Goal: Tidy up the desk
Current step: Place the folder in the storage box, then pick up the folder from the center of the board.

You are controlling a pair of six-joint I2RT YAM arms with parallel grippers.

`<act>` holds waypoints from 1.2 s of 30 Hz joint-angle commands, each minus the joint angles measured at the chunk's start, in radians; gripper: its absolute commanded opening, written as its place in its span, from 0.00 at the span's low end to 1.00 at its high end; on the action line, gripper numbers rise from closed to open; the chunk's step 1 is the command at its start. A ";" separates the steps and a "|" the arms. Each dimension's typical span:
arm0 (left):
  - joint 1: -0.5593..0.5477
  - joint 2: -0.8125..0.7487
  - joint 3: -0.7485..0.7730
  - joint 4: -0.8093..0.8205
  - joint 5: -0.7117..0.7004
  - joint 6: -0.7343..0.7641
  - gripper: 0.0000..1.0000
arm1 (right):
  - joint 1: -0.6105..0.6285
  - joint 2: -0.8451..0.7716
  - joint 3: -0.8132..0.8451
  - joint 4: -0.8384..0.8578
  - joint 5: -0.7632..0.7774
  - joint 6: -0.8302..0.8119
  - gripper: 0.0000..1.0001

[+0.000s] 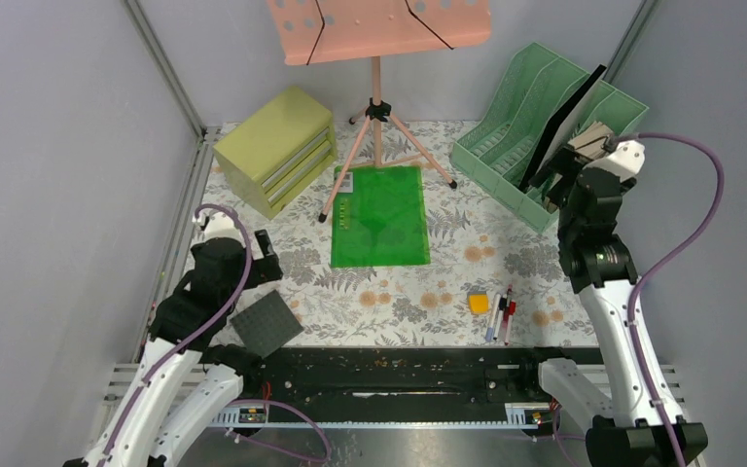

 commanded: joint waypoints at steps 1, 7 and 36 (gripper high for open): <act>0.004 -0.042 0.009 0.051 0.058 0.037 0.99 | 0.005 -0.060 -0.056 -0.146 -0.154 0.070 0.99; 0.003 0.014 0.033 0.051 0.144 0.037 0.99 | 0.007 -0.073 -0.159 -0.228 -0.344 0.145 0.99; 0.019 0.641 0.015 0.455 0.610 -0.175 0.86 | 0.286 0.476 -0.314 0.132 -0.686 0.406 0.84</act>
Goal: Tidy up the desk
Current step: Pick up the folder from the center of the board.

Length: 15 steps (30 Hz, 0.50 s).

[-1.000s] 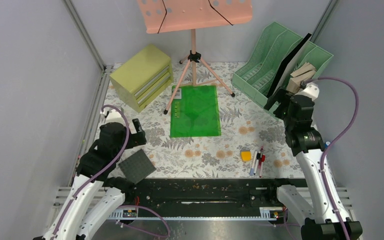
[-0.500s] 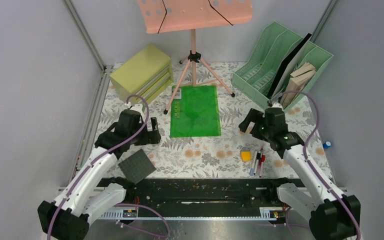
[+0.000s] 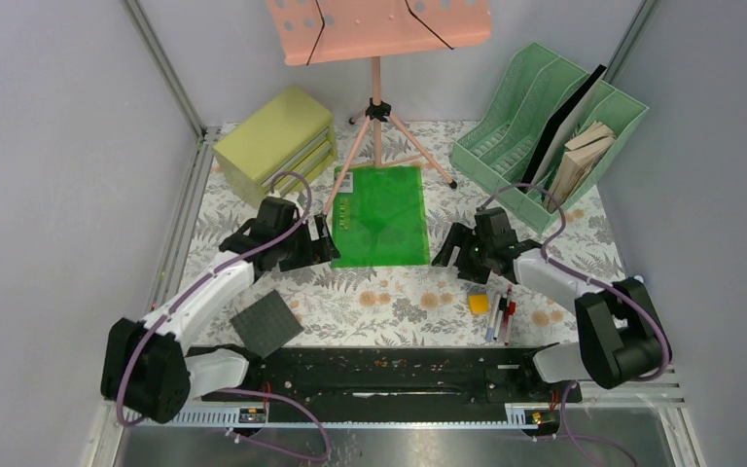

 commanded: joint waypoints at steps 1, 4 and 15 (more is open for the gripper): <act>0.022 0.129 0.015 0.152 0.105 -0.065 0.85 | 0.009 0.074 0.075 0.096 -0.049 0.030 0.84; 0.048 0.246 0.035 0.207 0.173 -0.086 0.80 | 0.009 0.159 0.115 0.100 -0.066 0.048 0.79; 0.105 0.453 0.080 0.342 0.184 -0.131 0.78 | 0.007 0.351 0.209 0.162 -0.085 0.122 0.75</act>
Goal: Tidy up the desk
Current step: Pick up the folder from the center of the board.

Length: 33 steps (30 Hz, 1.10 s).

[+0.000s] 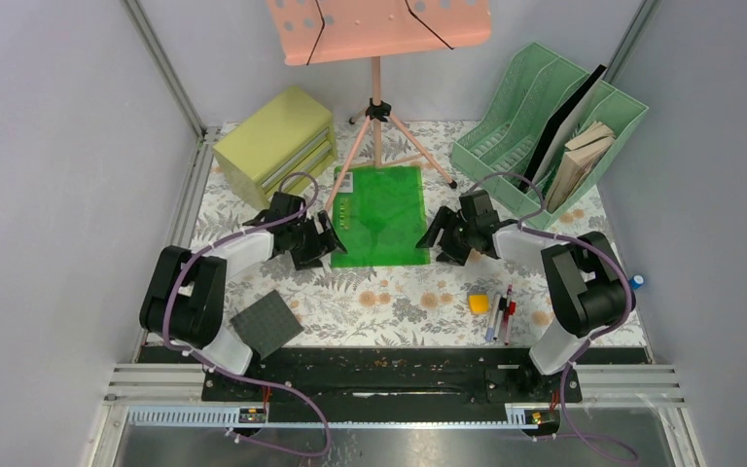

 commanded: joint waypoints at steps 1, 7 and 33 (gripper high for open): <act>0.008 0.051 0.079 0.093 -0.009 -0.016 0.78 | 0.005 0.043 0.030 0.028 0.020 0.041 0.75; 0.011 0.141 0.141 0.085 0.005 -0.001 0.70 | 0.002 0.048 0.053 -0.032 0.123 0.044 0.74; -0.027 0.013 -0.017 0.065 0.166 -0.016 0.47 | 0.032 -0.109 -0.213 0.122 -0.065 0.214 0.56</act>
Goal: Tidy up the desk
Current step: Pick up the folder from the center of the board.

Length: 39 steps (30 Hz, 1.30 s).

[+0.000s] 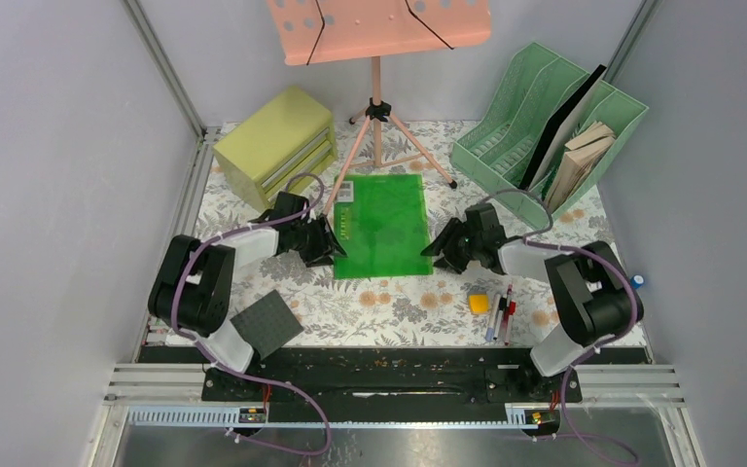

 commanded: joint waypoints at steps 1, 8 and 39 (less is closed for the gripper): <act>-0.036 -0.125 -0.092 -0.006 0.105 -0.026 0.47 | 0.041 -0.119 -0.130 -0.037 -0.054 0.061 0.56; -0.074 -0.325 -0.229 -0.062 0.087 -0.049 0.47 | 0.089 -0.290 -0.284 -0.070 -0.073 0.098 0.56; -0.010 0.148 0.204 -0.153 -0.071 0.114 0.63 | -0.003 0.134 0.196 -0.213 0.046 -0.070 0.59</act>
